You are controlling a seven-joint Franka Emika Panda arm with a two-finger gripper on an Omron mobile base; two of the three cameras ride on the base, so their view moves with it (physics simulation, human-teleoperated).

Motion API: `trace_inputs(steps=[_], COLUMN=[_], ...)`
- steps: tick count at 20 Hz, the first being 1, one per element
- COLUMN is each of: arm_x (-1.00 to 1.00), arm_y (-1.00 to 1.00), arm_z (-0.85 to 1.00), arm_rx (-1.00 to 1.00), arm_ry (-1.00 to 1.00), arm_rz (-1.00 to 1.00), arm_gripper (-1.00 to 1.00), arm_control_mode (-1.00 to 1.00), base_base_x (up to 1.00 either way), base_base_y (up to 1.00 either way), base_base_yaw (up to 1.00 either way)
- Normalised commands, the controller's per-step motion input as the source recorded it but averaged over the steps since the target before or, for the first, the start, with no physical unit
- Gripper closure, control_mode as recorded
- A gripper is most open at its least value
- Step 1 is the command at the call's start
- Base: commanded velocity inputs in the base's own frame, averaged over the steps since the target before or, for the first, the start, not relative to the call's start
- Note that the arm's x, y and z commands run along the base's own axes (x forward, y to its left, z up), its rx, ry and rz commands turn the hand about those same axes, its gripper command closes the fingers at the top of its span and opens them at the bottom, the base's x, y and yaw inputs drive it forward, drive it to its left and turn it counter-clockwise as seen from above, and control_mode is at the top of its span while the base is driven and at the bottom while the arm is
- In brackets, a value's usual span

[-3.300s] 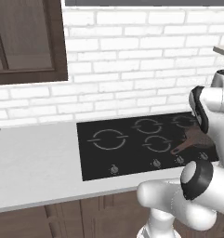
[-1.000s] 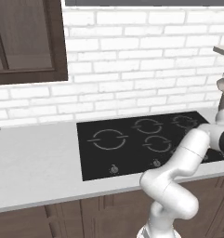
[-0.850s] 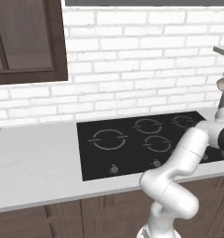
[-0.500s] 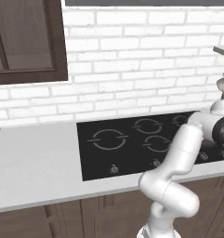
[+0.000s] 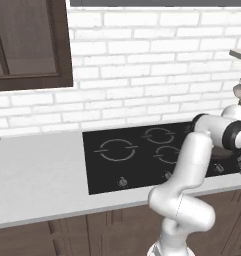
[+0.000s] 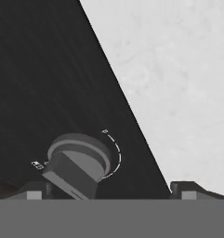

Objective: Turn off the front right burner of the stove.

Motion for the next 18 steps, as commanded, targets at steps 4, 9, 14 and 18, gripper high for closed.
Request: trace_inputs(steps=[4,9,14,18], arm_x=[0.09,0.15,0.15,0.02], arm_y=[0.0,-0.34,-0.27,-0.03], arm_z=[0.0,0.0,-0.02,-0.02], arm_rx=[-0.02,-0.01,-0.02,-0.07], arm_ry=[0.02,0.03,0.04,0.04], arm_rz=[0.0,0.04,0.0,0.0], arm_gripper=[-1.0,-1.0,-1.0,-1.0], arm_control_mode=[-1.0,-1.0,-1.0,-1.0], base_base_x=[0.0,0.0,0.0,0.0], base_base_y=[0.0,0.0,0.0,0.0], base_base_yaw=[0.0,0.0,0.0,0.0])
